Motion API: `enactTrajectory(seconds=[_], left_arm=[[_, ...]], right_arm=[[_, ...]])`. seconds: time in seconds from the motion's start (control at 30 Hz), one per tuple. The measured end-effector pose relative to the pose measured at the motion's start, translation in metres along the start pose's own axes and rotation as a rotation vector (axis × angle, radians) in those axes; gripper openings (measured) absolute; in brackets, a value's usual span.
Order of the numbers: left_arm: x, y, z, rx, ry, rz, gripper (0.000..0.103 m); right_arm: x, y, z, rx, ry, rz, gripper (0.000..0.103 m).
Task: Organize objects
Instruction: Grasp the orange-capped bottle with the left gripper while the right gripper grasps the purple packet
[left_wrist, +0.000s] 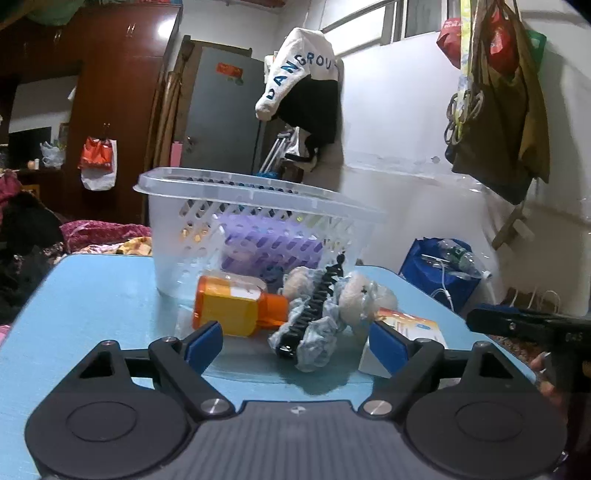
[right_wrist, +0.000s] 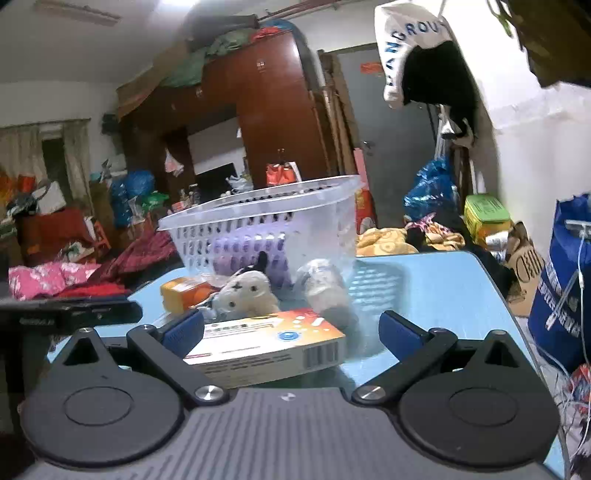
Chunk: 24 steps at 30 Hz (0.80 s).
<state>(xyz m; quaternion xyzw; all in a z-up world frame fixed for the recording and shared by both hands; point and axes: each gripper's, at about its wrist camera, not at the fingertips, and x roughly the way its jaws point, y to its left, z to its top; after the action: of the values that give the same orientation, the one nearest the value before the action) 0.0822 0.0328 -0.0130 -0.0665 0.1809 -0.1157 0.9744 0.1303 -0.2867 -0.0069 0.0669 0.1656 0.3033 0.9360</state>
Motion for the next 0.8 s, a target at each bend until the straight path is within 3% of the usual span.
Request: enactTrajectory(seconds=[0.13,0.37,0.6,0.7,0.8], left_arm=[[-0.003,-0.013,-0.008,0.01,-0.011,-0.031,0.089],[-0.008,-0.033,-0.015,0.054,-0.03,-0.054,0.089],[-0.003,-0.004,0.003,0.041,-0.037,0.097,0.089],[0.01,0.005,0.015,0.039,-0.023,0.14,0.089],[0.029,0.007,0.025,0.052,0.021,0.194,0.089]], right_arm=[[-0.003,-0.007,-0.016,0.067,0.041,0.036,0.101],[-0.019,0.025,-0.041,-0.053,0.041,0.053,0.1],[-0.005,0.045,-0.054,-0.083,0.073,0.047,0.094],[-0.002,0.05,-0.058,-0.098,0.073,-0.001,0.092],[0.005,0.054,-0.059,-0.117,0.08,-0.045,0.082]])
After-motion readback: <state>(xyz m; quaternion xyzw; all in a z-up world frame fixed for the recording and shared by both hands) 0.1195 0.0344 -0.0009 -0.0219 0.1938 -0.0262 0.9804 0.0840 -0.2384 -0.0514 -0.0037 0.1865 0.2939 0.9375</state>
